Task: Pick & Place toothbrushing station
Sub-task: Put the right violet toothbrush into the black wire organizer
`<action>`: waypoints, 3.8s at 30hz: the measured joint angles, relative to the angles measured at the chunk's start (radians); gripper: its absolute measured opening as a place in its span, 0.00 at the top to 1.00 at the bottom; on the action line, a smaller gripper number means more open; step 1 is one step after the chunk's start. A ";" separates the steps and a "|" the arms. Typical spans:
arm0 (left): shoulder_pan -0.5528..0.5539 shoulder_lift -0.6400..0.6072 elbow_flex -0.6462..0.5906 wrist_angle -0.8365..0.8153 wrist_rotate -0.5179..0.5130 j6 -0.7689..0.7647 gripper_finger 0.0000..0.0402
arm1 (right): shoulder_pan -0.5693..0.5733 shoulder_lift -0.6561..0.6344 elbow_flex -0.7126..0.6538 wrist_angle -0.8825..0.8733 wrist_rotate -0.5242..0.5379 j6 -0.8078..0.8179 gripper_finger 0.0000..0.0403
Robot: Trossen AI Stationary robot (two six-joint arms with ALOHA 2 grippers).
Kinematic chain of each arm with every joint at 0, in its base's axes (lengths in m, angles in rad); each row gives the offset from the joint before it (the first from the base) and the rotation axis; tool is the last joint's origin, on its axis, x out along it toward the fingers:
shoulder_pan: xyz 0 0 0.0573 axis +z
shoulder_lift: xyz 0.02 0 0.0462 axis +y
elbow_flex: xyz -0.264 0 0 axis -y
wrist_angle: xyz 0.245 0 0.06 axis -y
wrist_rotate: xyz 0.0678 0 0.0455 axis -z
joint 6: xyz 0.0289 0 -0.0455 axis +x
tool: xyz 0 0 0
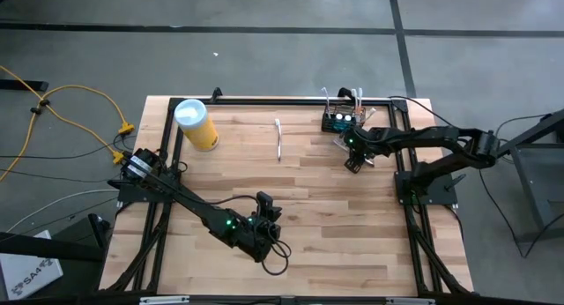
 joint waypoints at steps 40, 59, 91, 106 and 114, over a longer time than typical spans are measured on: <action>0.000 0.000 0.000 0.000 0.000 -0.013 0.80 | 0.002 0.010 0.001 0.053 -0.059 0.034 0.98; 0.132 -0.039 0.001 0.226 0.131 -0.019 0.80 | 0.504 -0.369 -0.004 0.188 0.062 0.255 0.99; 0.431 -0.062 0.001 0.828 0.861 0.026 0.77 | 1.064 -0.448 -0.001 0.543 0.549 0.113 0.99; 0.503 -0.063 0.000 0.917 1.065 -0.058 0.71 | 1.078 -0.448 0.001 0.596 0.551 0.042 0.99; 0.502 -0.063 0.000 0.950 1.088 -0.073 0.71 | 1.071 -0.446 0.001 0.599 0.551 0.036 0.99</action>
